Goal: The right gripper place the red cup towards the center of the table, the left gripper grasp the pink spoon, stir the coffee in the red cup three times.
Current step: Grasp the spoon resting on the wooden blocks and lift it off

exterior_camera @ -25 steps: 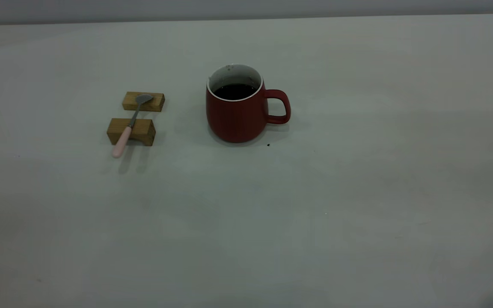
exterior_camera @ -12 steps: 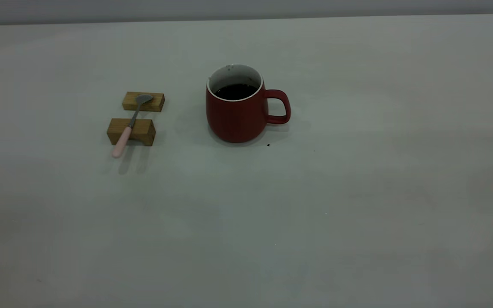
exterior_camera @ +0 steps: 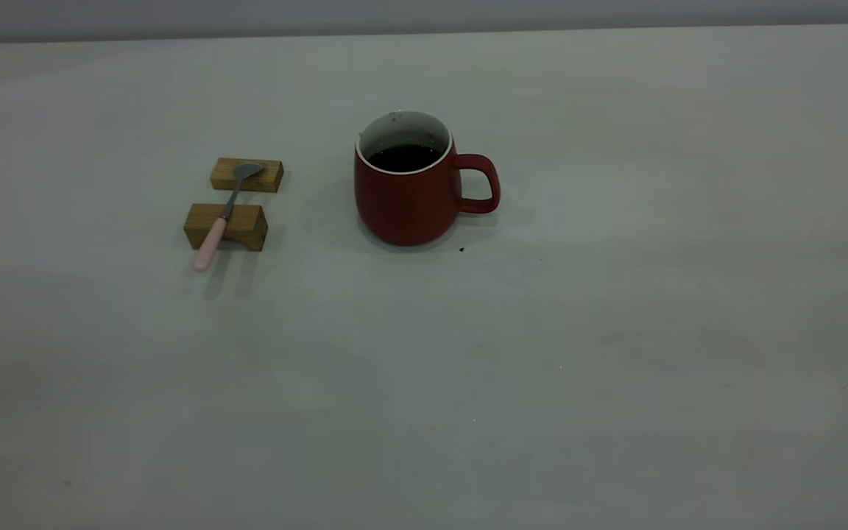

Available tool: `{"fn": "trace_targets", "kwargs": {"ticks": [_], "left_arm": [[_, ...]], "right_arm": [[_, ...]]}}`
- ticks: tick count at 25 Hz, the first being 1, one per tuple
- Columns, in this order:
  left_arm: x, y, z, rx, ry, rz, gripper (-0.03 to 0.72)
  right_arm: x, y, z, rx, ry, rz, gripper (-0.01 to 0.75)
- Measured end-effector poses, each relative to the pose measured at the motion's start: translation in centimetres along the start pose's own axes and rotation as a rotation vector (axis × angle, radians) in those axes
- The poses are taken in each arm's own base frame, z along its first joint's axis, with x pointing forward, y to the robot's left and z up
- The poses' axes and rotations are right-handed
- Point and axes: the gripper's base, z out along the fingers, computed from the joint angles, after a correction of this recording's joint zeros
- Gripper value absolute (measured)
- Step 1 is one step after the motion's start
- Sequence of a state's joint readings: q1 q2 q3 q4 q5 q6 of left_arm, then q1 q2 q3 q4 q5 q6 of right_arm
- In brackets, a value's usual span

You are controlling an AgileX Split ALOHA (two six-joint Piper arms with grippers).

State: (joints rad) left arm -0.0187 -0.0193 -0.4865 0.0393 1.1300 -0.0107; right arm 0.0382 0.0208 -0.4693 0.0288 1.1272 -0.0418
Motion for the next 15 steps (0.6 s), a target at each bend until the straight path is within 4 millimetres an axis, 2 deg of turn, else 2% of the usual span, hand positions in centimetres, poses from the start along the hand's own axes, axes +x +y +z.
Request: {"fn": "trace_targets", "kwargs": {"ticks": [15], "left_arm": [[0.00,0.09,0.00,-0.010,0.000,0.003,0.571]], "right_arm": [[0.03,0.00,0.01,0.000,0.001,0.000,0.587]]}}
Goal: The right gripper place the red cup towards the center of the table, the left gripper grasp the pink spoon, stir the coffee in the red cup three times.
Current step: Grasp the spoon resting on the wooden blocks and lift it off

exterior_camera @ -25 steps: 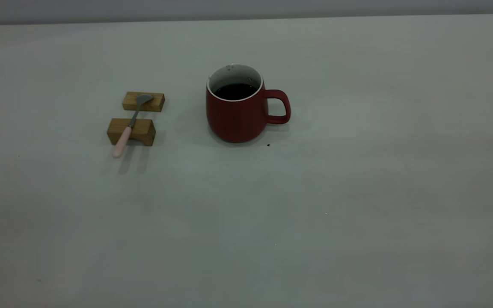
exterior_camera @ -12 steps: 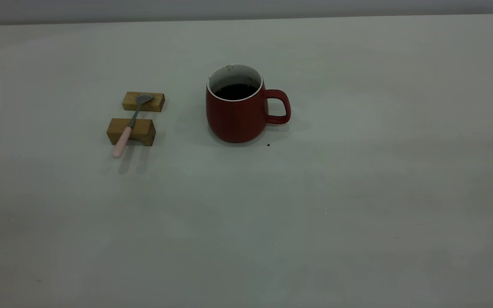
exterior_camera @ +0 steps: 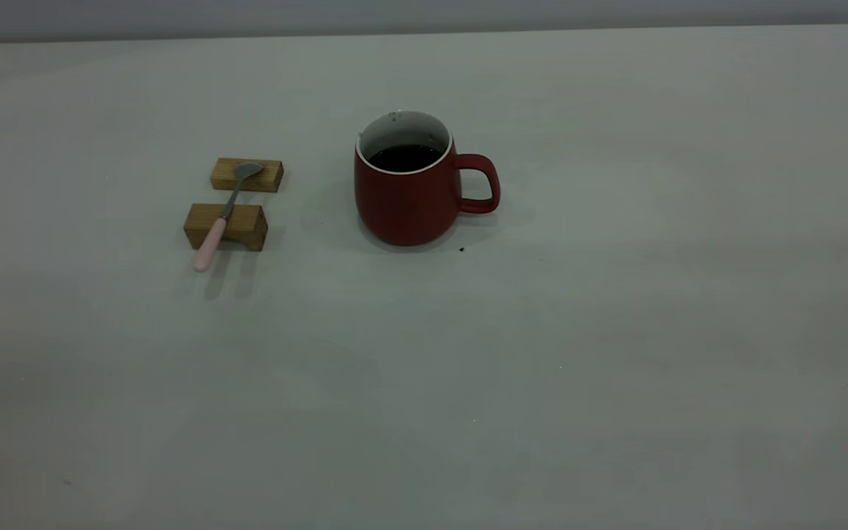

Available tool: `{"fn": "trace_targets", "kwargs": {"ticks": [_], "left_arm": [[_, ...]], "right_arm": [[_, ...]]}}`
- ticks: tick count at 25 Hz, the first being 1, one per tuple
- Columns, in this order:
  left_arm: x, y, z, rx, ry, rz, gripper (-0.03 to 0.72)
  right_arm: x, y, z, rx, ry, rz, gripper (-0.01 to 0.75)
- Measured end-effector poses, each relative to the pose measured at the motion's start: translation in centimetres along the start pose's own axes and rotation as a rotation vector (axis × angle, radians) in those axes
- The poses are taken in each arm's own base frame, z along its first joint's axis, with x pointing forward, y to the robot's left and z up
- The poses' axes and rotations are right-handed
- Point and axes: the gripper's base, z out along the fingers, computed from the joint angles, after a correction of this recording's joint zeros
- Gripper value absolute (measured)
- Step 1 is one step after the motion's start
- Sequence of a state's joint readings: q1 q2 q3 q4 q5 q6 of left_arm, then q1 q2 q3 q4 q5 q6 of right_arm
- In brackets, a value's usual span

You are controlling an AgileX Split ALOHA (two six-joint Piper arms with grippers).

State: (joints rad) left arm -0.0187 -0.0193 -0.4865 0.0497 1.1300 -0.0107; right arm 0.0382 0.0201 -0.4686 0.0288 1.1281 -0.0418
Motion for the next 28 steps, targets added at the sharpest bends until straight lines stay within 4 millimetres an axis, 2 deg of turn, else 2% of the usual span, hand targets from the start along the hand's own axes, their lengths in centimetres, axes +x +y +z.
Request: {"fn": "trace_targets", "kwargs": {"ticks": [9,14,20,25,28], "left_arm": [[-0.3,0.3,0.0,-0.029,-0.005,0.010,0.553],[-2.9,0.2,1.7,-0.026,0.144,0.014,0.552],[-7.0,-0.2,7.2,-0.017,0.297,-0.015,0.552],[-9.8,-1.1,14.0,0.029,0.412,-0.056,0.552],[-10.8,-1.6,17.9,0.049,0.480,-0.063,0.552]], "right_arm": [[0.0,0.0,0.0,0.000,0.000,0.000,0.587],[0.0,0.0,0.0,0.000,0.000,0.000,0.587],[0.0,0.0,0.0,0.000,0.000,0.000,0.587],[0.0,0.0,0.0,0.000,0.000,0.000,0.587],[0.0,0.0,0.0,0.001,0.000,0.000,0.587]]}}
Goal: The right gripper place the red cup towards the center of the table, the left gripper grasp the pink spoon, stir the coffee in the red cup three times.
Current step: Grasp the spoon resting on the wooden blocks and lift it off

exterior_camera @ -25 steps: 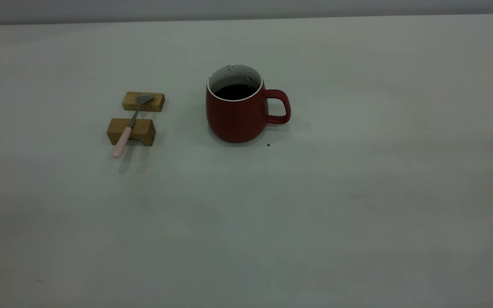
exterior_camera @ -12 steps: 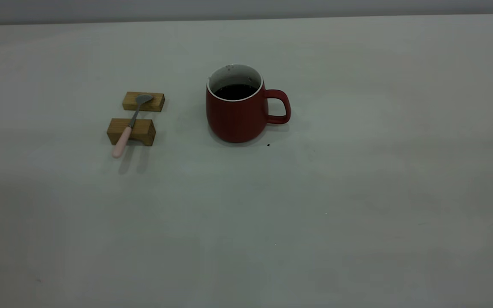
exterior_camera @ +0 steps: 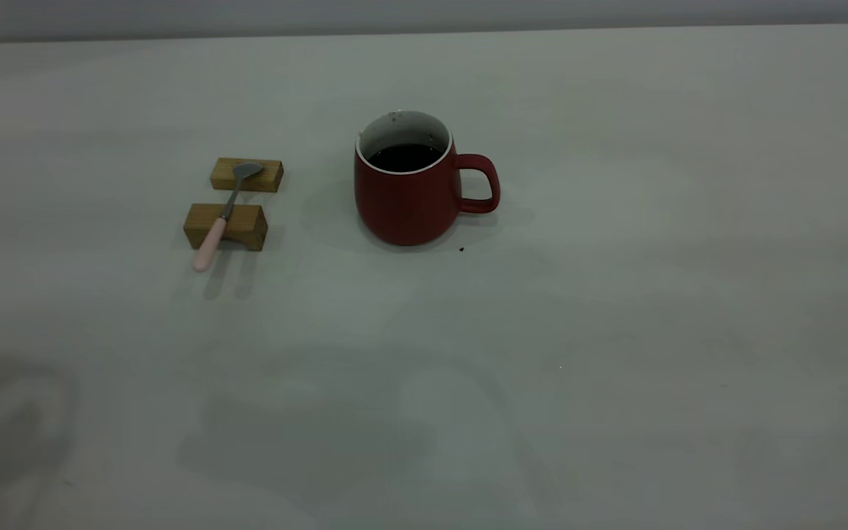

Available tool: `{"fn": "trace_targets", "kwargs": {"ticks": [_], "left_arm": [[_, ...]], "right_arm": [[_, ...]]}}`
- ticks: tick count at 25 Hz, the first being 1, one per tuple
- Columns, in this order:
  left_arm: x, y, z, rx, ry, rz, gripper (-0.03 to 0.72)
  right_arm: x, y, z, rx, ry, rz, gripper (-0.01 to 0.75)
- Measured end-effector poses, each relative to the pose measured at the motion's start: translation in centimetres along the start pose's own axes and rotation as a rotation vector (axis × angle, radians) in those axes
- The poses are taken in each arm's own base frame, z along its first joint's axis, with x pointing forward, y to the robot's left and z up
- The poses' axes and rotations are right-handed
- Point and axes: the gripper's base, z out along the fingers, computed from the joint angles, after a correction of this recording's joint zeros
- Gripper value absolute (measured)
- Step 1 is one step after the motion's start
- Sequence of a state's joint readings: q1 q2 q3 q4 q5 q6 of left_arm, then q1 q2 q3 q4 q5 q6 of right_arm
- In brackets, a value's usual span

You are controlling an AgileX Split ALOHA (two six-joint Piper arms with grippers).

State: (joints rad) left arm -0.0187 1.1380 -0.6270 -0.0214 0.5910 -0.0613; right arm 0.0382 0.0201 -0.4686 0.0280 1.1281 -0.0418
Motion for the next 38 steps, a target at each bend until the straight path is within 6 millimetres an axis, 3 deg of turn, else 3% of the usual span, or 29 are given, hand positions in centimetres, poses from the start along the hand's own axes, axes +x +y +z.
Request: {"fn": "trace_targets", "kwargs": {"ticks": [8,13,19,23,38], "left_arm": [[-4.7,-2.1,8.4,0.084,0.164,0.034,0.552],[-6.0,-5.4,14.1,0.107,0.234,0.111,0.552],[-6.7,-8.0,19.2,0.109,0.296,0.142,0.552],[-7.2,-8.7,21.6,0.106,0.315,0.128,0.552],[-6.9,-9.1,27.3,0.086,0.361,0.097,0.552]], "right_arm": [[0.0,0.0,0.0,0.000,0.000,0.000,0.587],[0.0,0.0,0.0,0.000,0.000,0.000,0.587],[0.0,0.0,0.0,0.000,0.000,0.001,0.587],[0.0,0.0,0.0,0.000,0.000,0.001,0.587],[0.0,0.0,0.0,0.000,0.000,0.001,0.587]]}}
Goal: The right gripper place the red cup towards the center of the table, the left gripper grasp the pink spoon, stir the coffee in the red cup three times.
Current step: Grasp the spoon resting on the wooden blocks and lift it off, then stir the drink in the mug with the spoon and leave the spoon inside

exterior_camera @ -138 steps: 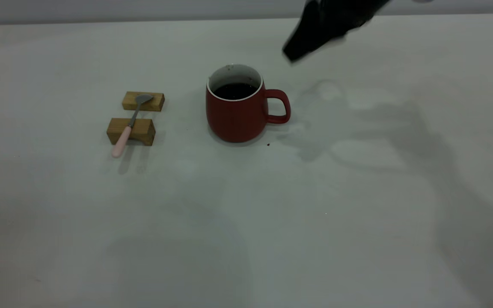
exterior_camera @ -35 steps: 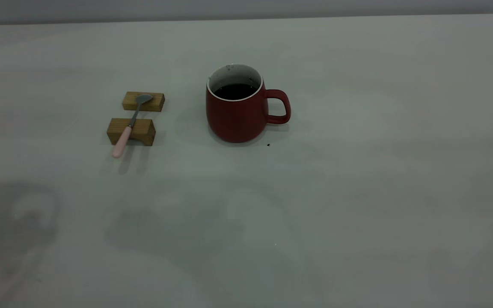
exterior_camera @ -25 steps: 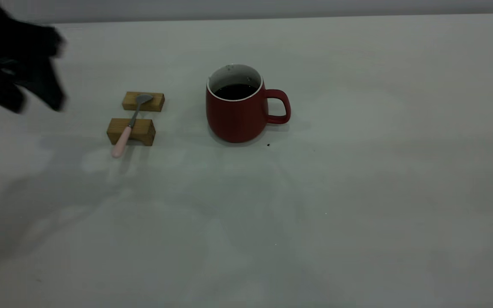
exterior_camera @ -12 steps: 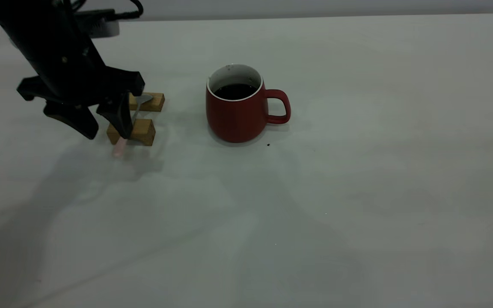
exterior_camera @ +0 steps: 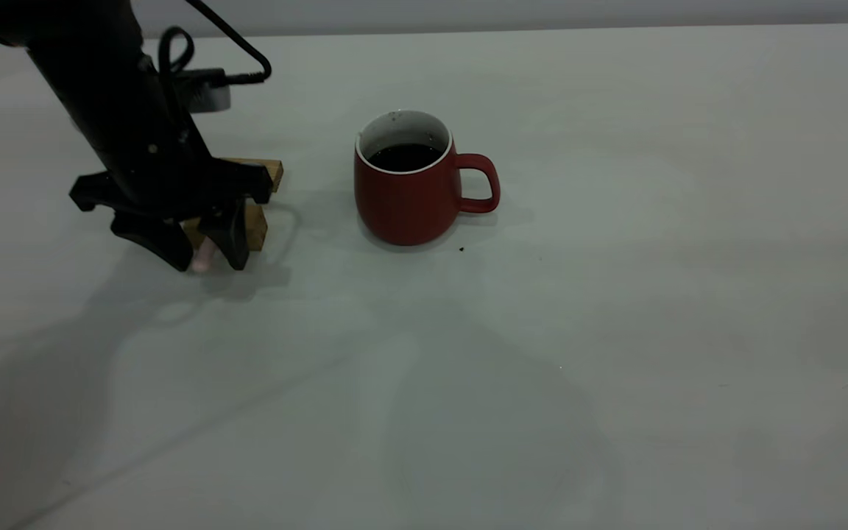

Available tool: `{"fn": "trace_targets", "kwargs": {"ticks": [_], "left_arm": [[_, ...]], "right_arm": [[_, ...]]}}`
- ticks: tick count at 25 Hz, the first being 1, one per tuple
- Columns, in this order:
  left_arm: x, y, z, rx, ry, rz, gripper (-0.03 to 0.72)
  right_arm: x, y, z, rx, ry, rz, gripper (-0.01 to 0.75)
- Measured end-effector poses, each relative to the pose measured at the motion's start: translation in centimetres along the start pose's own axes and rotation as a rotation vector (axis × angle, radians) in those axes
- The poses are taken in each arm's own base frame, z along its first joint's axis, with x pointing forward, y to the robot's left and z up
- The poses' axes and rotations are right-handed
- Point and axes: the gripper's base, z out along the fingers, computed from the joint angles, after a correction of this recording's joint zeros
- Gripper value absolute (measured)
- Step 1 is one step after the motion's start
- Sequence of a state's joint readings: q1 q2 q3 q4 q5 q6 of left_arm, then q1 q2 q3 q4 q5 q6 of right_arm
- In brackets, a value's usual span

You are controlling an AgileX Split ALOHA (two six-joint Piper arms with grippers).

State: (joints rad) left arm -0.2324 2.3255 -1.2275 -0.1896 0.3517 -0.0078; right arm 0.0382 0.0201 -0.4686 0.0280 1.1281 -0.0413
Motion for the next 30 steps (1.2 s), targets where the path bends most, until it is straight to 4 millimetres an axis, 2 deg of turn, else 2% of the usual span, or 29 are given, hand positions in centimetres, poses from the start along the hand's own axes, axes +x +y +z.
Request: {"fn": "trace_targets", "kwargs": {"ticks": [3,6,9,11,12,16,20,25,30], "left_arm": [[-0.3,0.0,0.3,0.000,-0.004,-0.002,0.533],[-0.3,0.0,0.2,0.001,-0.001,-0.035,0.453],[-0.1,0.0,0.2,0.000,0.022,-0.065,0.301],[0.0,0.0,0.2,-0.001,0.027,-0.076,0.160],[0.0,0.0,0.1,0.000,0.031,-0.078,0.144],[-0.1,-0.3,-1.4,0.009,0.036,-0.083,0.147],[-0.6,-1.5,-5.4,0.102,0.009,-0.177,0.147],[-0.8,-4.5,-10.5,0.416,0.041,-0.534,0.147],[-1.4,-7.4,-13.7,0.811,0.197,-0.854,0.147]], "right_arm": [[0.0,0.0,0.0,0.000,0.000,0.000,0.587],[0.0,0.0,0.0,0.000,0.000,0.000,0.587],[0.0,0.0,0.0,0.000,0.000,0.000,0.587],[0.0,0.0,0.0,-0.001,0.000,0.000,0.587],[0.0,0.0,0.0,-0.001,0.000,0.000,0.587],[0.0,0.0,0.0,-0.001,0.000,0.000,0.587],[0.0,0.0,0.0,-0.001,0.000,0.000,0.587],[0.0,0.0,0.0,-0.001,0.000,0.000,0.587],[0.0,0.0,0.0,-0.001,0.000,0.000,0.587]]}}
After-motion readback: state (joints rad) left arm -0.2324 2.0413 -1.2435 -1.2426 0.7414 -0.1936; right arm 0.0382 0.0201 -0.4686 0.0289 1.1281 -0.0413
